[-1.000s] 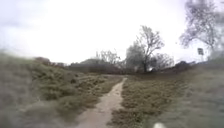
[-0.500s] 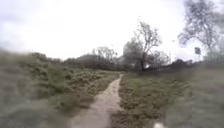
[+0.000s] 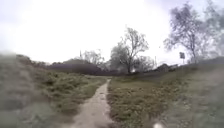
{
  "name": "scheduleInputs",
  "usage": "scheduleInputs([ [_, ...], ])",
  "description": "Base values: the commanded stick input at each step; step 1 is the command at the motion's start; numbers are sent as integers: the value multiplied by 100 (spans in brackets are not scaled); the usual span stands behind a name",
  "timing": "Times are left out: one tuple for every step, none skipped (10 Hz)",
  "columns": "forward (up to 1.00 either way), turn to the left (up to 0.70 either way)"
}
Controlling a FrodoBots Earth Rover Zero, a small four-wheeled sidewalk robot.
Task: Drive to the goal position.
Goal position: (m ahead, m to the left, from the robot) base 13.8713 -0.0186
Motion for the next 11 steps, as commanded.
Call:
scheduleInputs([
  [70, 0],
  [70, 0],
  [70, -6],
  [70, -21],
  [70, -8],
  [70, 0],
  [70, 24],
  [70, 35],
  [70, 35],
  [70, 21],
  [70, 35],
])
